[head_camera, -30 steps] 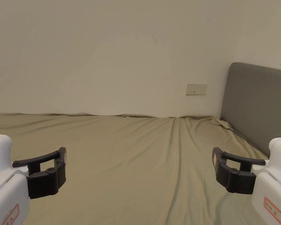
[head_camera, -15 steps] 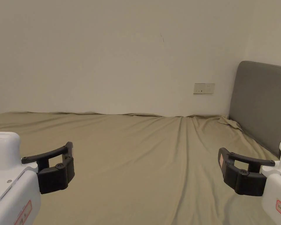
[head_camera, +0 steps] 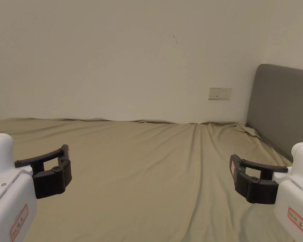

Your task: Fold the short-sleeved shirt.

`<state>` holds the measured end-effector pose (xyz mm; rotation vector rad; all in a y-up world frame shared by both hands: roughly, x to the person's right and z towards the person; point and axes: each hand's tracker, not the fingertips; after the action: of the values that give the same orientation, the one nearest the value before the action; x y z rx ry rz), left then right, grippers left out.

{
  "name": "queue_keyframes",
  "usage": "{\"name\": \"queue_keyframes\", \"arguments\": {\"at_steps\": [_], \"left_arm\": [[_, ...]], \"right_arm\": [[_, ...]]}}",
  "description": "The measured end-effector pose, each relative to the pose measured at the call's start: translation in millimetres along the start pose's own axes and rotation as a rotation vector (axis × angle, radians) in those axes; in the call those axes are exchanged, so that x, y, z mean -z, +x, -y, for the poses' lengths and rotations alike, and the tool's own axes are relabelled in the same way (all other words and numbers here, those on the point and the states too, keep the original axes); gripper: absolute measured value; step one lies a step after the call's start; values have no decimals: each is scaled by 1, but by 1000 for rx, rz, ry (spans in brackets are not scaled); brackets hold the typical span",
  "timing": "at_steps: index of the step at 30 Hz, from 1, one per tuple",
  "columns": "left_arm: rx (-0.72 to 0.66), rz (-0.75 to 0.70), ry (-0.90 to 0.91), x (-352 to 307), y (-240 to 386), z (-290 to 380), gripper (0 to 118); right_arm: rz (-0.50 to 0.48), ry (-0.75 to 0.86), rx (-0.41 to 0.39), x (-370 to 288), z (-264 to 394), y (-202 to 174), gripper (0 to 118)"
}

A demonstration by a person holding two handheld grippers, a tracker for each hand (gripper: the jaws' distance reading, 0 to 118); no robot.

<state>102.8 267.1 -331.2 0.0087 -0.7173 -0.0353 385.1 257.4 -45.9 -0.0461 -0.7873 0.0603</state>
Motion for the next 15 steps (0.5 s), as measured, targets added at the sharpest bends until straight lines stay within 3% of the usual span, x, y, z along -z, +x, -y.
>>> {"name": "queue_keyframes", "arguments": {"at_steps": [15], "left_arm": [[17,-16,21,-1,-1,-4,116]], "right_arm": [[5,15,15,0,-3,2,118]]}}
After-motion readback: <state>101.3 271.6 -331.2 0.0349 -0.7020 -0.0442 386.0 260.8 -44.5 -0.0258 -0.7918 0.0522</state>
